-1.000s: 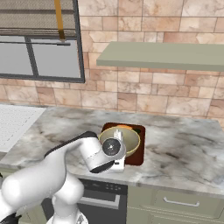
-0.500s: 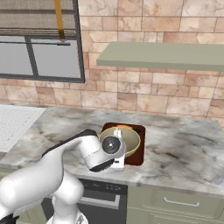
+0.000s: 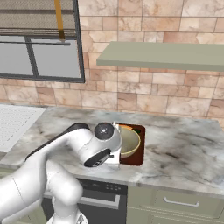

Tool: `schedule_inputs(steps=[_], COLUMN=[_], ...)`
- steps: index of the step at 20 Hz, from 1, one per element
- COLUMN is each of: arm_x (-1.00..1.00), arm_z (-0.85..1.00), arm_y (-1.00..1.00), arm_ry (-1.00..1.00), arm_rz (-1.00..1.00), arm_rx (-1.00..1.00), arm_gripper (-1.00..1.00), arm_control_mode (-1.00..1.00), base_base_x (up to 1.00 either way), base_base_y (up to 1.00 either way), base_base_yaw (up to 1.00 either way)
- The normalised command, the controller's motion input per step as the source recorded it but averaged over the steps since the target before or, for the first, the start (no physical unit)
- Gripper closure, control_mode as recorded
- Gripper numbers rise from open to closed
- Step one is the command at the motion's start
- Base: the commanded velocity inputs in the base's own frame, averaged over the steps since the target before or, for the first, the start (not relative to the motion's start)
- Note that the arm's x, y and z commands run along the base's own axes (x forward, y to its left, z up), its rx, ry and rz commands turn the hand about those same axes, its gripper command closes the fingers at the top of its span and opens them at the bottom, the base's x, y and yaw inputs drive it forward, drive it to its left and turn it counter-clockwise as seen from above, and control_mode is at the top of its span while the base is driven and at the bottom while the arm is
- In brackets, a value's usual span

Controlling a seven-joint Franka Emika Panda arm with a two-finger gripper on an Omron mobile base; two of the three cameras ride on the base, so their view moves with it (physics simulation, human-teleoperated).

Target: Place the two vegetables and bowl onto the tray for setting up a vegetable dip station.

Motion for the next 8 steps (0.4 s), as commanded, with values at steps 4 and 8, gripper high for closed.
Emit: schedule_inputs(steps=[4, 8], arm_x=[-0.78, -1.0], arm_z=[0.49, 0.36], arm_y=[-0.03, 0.0], arm_ry=[0.12, 0.04], arm_rz=[-0.03, 0.0], arm_rx=[0.0, 0.0], arm_gripper=[-1.0, -1.0], arm_control_mode=[-1.0, -1.0], base_base_x=[0.0, 0.0], base_base_y=[0.0, 0.0], base_base_yaw=[0.0, 0.0])
